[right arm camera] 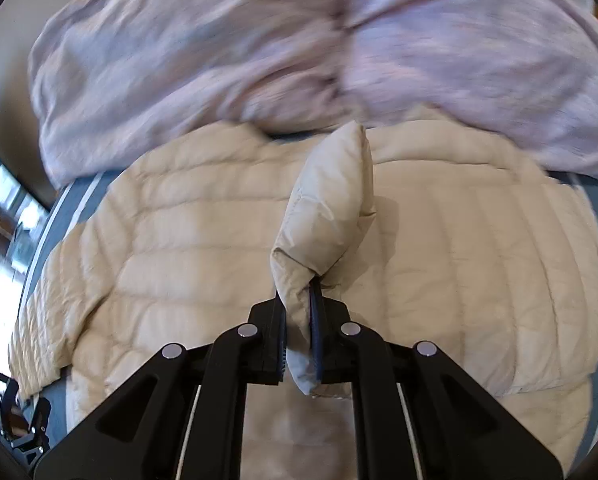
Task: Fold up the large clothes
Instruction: 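Grasp the cuff of the sleeve with the right gripper and fold it onto the jacket back, then grasp the other sleeve cuff with the left gripper and fold it across the back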
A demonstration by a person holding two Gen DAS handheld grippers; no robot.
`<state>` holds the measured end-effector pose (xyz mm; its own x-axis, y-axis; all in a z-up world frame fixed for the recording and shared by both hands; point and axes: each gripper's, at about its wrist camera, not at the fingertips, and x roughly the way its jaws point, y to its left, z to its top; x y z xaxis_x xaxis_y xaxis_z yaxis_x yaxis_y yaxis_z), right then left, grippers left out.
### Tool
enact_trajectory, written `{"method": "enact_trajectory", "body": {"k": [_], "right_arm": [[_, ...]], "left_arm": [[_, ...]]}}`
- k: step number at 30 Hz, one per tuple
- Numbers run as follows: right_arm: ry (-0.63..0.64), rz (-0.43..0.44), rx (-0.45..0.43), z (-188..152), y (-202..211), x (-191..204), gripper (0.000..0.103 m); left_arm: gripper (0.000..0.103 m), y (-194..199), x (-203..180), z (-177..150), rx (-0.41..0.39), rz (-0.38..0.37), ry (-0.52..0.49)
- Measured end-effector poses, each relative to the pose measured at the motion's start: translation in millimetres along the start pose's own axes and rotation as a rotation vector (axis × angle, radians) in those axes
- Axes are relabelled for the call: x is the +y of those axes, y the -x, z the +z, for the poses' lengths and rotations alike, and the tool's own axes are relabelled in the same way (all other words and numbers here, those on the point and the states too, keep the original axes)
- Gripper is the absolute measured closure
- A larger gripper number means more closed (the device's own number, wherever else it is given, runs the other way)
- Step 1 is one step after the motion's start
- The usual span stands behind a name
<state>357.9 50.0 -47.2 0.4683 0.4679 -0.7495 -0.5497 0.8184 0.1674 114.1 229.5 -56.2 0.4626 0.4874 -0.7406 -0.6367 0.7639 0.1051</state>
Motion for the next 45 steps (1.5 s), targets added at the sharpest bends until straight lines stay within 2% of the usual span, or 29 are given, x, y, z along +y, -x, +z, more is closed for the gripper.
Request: {"method": "enact_trajectory", "body": {"k": [3, 5, 8, 11, 13, 16, 21, 25, 29, 31, 34, 35, 38, 43, 45], "right_arm": [[0.055, 0.037, 0.038, -2.4, -11.5, 26.5, 0.085], [0.076, 0.077, 0.045, -4.9, -9.1, 33.1, 0.062], [0.043, 0.140, -0.036, 0.6, 10.7, 24.0, 0.060], [-0.043, 0.171, -0.116, 7.7, 28.2, -1.0, 0.060], [-0.086, 0.125, -0.132, 9.7, 28.3, -17.2, 0.060], [-0.085, 0.040, -0.099, 9.6, 10.2, -24.6, 0.060], [-0.010, -0.024, -0.048, -1.8, -22.9, -3.8, 0.059], [0.067, -0.097, -0.027, -12.0, -42.9, 20.8, 0.040], [0.117, -0.174, -0.025, -20.4, -55.7, 31.8, 0.037], [0.121, -0.171, -0.017, -20.0, -53.2, 33.0, 0.036], [0.078, -0.094, 0.008, -16.7, -43.2, 25.2, 0.028], [0.062, -0.073, 0.010, -15.7, -38.5, 21.9, 0.023], [0.028, -0.013, 0.005, -15.9, -27.5, 15.5, 0.018], [0.030, -0.003, 0.003, -21.4, -17.5, 18.2, 0.015], [0.041, 0.000, 0.004, -23.6, -15.8, 21.5, 0.015]], "left_arm": [[0.002, 5.7, 12.7, 0.8, -0.017, 0.004, 0.008], [0.002, 7.8, 21.9, 1.9, -0.021, -0.003, 0.016], [0.002, 7.9, 35.0, 3.1, -0.027, 0.017, 0.030], [0.002, 5.9, 48.4, 3.6, -0.026, 0.032, 0.046], [0.002, 4.3, 59.0, 3.5, -0.023, 0.050, 0.059], [0.002, 3.3, 77.6, 1.1, -0.015, 0.079, 0.086], [0.002, 5.2, 118.6, -4.0, 0.011, 0.109, 0.178], [0.002, 8.1, 148.0, -6.7, 0.020, 0.116, 0.236], [0.002, 6.4, 174.2, -7.2, 0.047, 0.130, 0.280], [0.002, 5.0, 183.5, -8.3, 0.058, 0.134, 0.294], [0.002, -0.8, 198.8, -11.0, 0.085, 0.114, 0.338], [0.005, -2.9, 203.4, -12.2, 0.094, 0.099, 0.355], [0.015, -13.8, 213.0, -19.1, 0.144, 0.058, 0.407], [0.022, -20.9, 221.3, -30.2, 0.179, 0.042, 0.465], [0.033, -22.2, 222.3, -32.8, 0.186, 0.025, 0.484]]}}
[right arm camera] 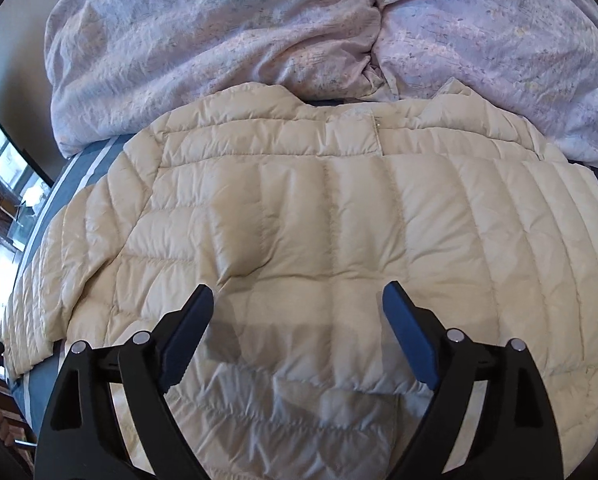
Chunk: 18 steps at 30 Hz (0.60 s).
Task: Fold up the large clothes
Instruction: 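Grasp the other sleeve cuff with the left gripper and fold it across the back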
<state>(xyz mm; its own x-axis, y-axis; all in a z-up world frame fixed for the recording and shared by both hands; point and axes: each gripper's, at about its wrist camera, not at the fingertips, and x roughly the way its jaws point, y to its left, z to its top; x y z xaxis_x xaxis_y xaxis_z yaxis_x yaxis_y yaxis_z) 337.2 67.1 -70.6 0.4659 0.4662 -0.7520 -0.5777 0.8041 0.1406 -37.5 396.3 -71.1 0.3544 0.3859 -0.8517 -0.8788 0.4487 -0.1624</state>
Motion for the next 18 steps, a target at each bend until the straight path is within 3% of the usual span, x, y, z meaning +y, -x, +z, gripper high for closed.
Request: {"method": "enact_trajectory", "body": {"k": [5, 10, 12, 14, 18], "right_arm": [[0.016, 0.019, -0.001, -4.7, 5.5, 5.6, 0.014], [0.025, 0.024, -0.011, -8.5, 13.5, -0.6, 0.014], [0.022, 0.027, -0.021, -9.3, 18.3, -6.0, 0.014], [0.017, 0.032, -0.029, -9.5, 23.9, -12.8, 0.014], [0.019, 0.016, -0.053, -9.0, 36.1, -28.2, 0.014]], "left_arm": [[0.062, -12.0, 0.0, -5.4, 0.036, -0.005, 0.027], [0.072, -12.3, 1.4, -8.8, 0.013, 0.007, 0.044], [0.095, -12.8, -0.5, -9.9, 0.010, 0.001, 0.043], [0.100, -10.5, -7.1, -9.2, 0.006, 0.009, 0.034], [0.101, 6.7, -35.7, -0.1, -0.032, 0.008, -0.024]]}}
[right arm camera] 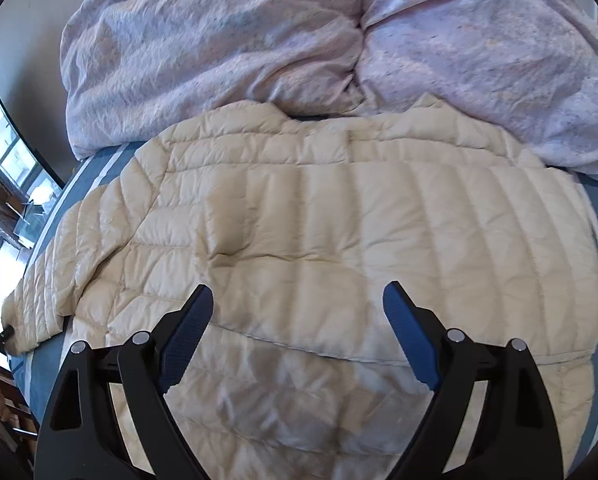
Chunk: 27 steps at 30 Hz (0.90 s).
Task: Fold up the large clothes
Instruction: 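Grasp the other sleeve cuff with the left gripper and fold it across the back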
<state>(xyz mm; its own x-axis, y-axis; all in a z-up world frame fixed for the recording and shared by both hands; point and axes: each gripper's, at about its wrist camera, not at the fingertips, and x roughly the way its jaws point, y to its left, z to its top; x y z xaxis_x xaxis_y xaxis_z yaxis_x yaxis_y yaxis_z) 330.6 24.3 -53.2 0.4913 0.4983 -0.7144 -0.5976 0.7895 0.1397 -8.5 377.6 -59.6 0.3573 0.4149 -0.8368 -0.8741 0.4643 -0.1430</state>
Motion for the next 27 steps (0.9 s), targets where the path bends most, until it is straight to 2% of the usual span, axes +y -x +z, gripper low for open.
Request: {"method": "enact_trajectory", "body": {"k": [5, 8, 12, 14, 17, 20, 24, 27], "right_arm": [[-0.026, -0.024, -0.023, 1.3, 12.1, -26.6, 0.013], [-0.046, -0.045, -0.022, -1.6, 15.6, -46.3, 0.013], [-0.082, -0.073, -0.013, -6.8, 18.5, -71.7, 0.013], [-0.110, -0.083, -0.011, -9.4, 21.4, -88.0, 0.013], [-0.144, -0.102, -0.015, -12.9, 27.2, -109.4, 0.013], [-0.167, -0.123, -0.022, -16.6, 32.4, -128.3, 0.013], [-0.199, -0.152, -0.027, -22.5, 37.0, -154.2, 0.013], [-0.225, -0.160, -0.029, -27.3, 36.6, -169.2, 0.013]], "left_arm": [[0.101, 35.2, -62.8, 24.2, -0.075, -0.072, -0.080], [0.101, 54.2, -118.4, 32.8, -0.109, -0.154, -0.146], [0.101, 66.9, -209.6, 28.3, -0.105, -0.307, -0.247], [0.101, 69.3, -260.4, 14.6, -0.082, -0.398, -0.311], [0.101, 70.4, -315.4, -11.0, -0.046, -0.504, -0.388], [0.101, 67.0, -375.7, -47.8, 0.019, -0.617, -0.476], [0.101, 59.9, -425.8, -86.6, 0.083, -0.681, -0.547], [0.101, 49.8, -454.4, -110.2, 0.121, -0.684, -0.581]]}}
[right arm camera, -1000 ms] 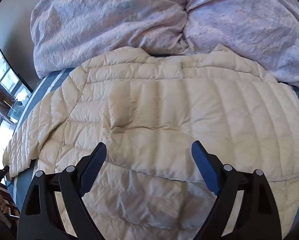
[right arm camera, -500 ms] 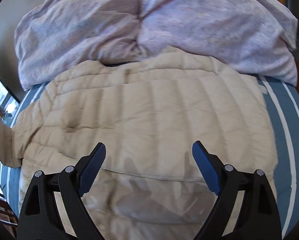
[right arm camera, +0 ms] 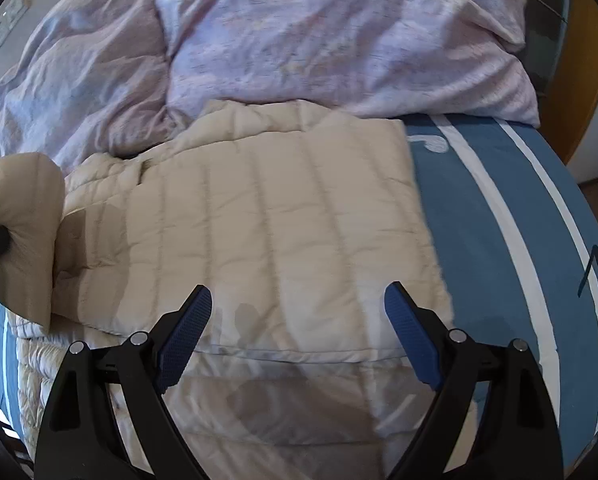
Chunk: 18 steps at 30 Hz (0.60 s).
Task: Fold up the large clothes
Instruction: 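Grasp the other sleeve cuff with the left gripper and fold it across the back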
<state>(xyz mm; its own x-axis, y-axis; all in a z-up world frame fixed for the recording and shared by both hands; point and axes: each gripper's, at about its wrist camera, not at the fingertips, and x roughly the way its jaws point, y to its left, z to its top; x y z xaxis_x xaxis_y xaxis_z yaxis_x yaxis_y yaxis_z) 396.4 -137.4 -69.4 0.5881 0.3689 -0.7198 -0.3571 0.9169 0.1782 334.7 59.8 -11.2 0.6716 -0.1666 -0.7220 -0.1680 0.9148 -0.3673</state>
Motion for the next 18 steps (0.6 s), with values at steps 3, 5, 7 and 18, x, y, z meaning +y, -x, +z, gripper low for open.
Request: {"method": "enact_trajectory", "body": {"k": [3, 5, 7, 18], "right_arm": [[-0.018, -0.001, 0.002, -0.9, -3.5, -9.6, 0.013], [-0.019, -0.001, 0.005, -1.1, -5.4, -11.1, 0.013], [-0.011, 0.000, 0.003, -1.9, -4.9, -9.7, 0.013], [0.068, 0.217, -0.067, 2.9, 18.8, 54.4, 0.052]], "left_arm": [[0.100, -21.5, -10.0, -4.5, 0.037, -0.014, -0.001], [0.098, -30.8, -14.2, -6.0, 0.064, -0.023, -0.007], [0.085, -30.7, -13.9, -11.2, 0.076, -0.016, -0.018], [0.038, 15.7, 37.2, -6.4, -0.034, 0.174, -0.034]]}}
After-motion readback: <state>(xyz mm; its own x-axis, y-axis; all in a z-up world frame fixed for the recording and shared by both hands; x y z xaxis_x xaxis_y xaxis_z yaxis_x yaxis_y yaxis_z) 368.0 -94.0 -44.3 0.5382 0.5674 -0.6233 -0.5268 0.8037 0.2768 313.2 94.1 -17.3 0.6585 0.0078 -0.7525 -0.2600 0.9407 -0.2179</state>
